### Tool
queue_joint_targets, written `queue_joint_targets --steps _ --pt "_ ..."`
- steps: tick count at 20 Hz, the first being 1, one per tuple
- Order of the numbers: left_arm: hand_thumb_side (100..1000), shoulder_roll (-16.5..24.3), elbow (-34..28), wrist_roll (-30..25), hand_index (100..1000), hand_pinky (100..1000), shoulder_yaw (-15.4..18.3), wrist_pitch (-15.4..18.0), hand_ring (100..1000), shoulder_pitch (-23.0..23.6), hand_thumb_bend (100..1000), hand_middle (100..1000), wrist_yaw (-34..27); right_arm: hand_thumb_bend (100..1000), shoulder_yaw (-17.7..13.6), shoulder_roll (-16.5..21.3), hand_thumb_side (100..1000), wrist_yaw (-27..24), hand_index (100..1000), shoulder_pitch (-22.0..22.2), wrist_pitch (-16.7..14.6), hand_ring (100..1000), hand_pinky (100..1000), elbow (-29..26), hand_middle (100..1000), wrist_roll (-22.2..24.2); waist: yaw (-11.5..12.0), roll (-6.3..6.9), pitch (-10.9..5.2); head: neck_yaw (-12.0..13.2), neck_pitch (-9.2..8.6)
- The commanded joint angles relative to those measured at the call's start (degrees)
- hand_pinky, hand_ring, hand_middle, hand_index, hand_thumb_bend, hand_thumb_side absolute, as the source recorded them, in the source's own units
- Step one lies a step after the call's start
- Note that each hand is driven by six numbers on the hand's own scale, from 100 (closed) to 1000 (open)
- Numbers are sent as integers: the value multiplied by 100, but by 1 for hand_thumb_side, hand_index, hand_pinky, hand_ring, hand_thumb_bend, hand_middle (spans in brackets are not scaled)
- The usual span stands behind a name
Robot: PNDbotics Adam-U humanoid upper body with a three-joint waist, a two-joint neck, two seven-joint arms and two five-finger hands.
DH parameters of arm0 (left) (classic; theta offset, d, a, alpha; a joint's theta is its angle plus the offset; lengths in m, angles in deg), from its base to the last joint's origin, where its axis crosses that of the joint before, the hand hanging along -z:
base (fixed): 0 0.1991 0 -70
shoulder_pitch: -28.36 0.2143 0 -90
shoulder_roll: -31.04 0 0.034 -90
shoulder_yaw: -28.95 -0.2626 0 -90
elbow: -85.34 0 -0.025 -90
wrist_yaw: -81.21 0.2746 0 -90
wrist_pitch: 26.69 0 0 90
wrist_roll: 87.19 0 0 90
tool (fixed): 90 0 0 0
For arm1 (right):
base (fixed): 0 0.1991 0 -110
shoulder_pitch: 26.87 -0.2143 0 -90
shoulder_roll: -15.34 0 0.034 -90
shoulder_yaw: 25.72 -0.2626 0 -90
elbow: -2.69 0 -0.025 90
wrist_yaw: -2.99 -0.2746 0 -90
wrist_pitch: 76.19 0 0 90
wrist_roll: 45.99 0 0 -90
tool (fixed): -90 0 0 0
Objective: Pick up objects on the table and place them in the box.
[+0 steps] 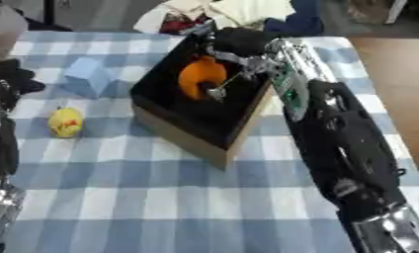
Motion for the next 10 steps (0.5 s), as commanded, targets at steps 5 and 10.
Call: queue_joint_targets --steps 5,10 --pt "791 36 -89 -27 742 663 6 11 570 -62 100 578 -25 297 -7 26 883 495 867 -104 -120 997 931 -113 918 -105 12 13 -110 -16 -54" --pt "786 37 -89 -37 741 663 7 9 570 -59 100 578 -21 480 -28 47 979 833 877 -99 -94 1000 945 -191 933 -312 -6 13 -116 -12 -57"
